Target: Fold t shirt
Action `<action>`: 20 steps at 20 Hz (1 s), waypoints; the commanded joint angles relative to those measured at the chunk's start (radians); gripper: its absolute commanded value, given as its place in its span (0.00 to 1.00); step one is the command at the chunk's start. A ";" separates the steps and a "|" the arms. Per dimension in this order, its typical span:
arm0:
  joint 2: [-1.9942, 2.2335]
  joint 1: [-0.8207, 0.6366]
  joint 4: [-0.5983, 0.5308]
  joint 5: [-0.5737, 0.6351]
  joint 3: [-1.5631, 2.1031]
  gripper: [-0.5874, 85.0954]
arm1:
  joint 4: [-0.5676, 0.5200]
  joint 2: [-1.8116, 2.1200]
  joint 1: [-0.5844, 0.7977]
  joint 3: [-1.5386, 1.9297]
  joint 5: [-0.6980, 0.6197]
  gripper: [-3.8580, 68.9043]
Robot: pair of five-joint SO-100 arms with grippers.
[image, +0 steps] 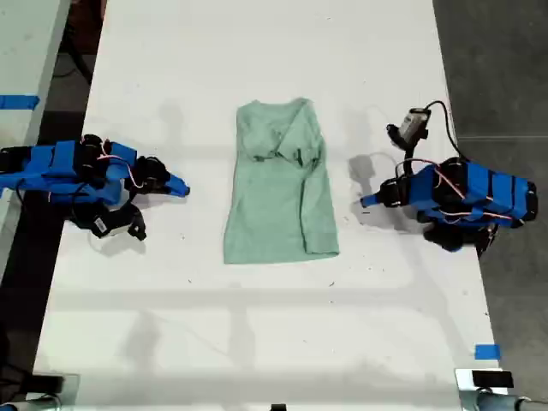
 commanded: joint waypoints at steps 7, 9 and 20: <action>0.000 -0.018 -0.011 -0.017 0.020 0.01 | 0.012 0.009 -0.026 -0.018 0.023 0.08; 0.000 -0.018 -0.011 -0.017 0.020 0.01 | 0.012 0.009 -0.026 -0.018 0.023 0.08; -0.003 -0.015 0.028 -0.049 -0.080 0.01 | 0.014 0.011 -0.025 -0.018 0.025 0.08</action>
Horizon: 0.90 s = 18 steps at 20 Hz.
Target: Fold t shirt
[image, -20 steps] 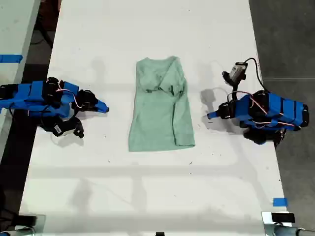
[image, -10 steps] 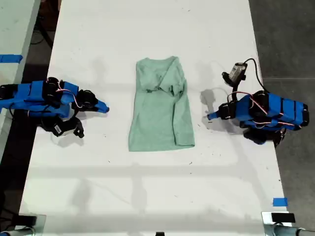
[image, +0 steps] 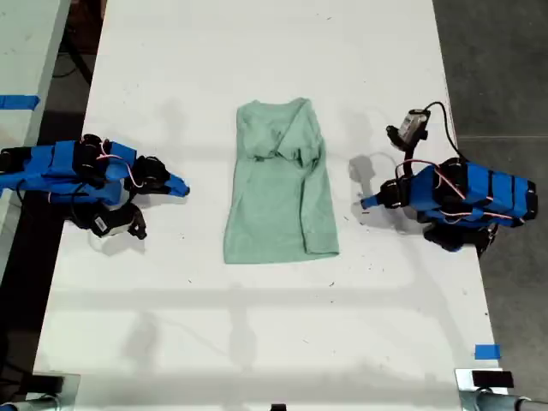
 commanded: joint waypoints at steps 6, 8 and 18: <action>-0.827 0.121 0.023 0.002 -0.805 0.01 | 0.003 0.011 -0.003 -0.021 0.011 0.08; -1.020 0.172 -0.028 0.075 -0.950 0.19 | 0.003 0.011 -0.005 -0.023 0.014 0.08; -1.718 0.163 -0.178 0.164 -1.146 0.32 | 0.021 0.025 -0.051 -0.025 0.049 0.08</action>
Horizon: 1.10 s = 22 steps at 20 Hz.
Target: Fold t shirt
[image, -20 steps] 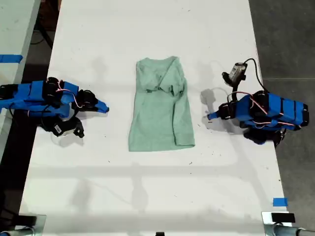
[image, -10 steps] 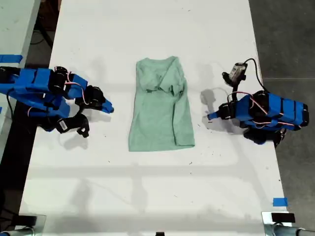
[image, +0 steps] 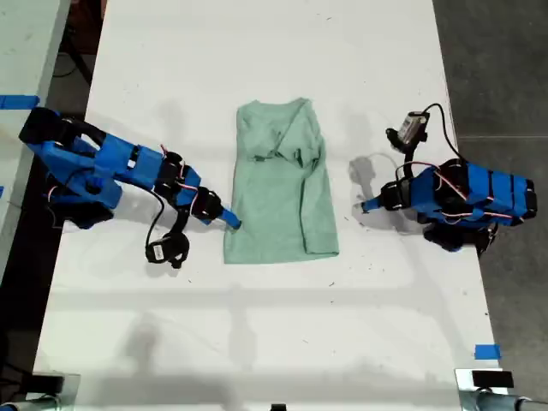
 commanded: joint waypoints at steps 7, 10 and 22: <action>-0.253 -0.043 0.038 -0.032 -0.339 0.01 | -0.002 0.008 -0.018 -0.009 0.014 0.08; -0.212 -0.031 0.264 -0.163 -0.383 0.01 | -0.002 0.008 -0.023 -0.009 0.012 0.08; -0.652 -0.060 0.307 -0.020 -1.224 0.13 | -0.003 0.008 -0.028 -0.011 0.011 0.08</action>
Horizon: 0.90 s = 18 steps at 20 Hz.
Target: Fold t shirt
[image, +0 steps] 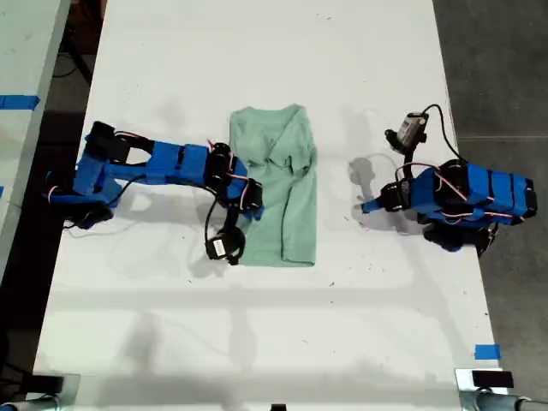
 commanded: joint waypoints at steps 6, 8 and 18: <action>-0.084 -0.064 0.061 0.029 -0.066 0.37 | -0.005 0.008 -0.012 -0.018 -0.005 0.08; 0.126 -0.035 0.195 -0.025 -0.003 0.38 | -0.006 0.008 -0.009 -0.018 -0.012 0.08; 1.342 0.002 -0.376 -0.239 1.565 0.31 | -0.005 0.008 -0.017 -0.005 -0.011 0.08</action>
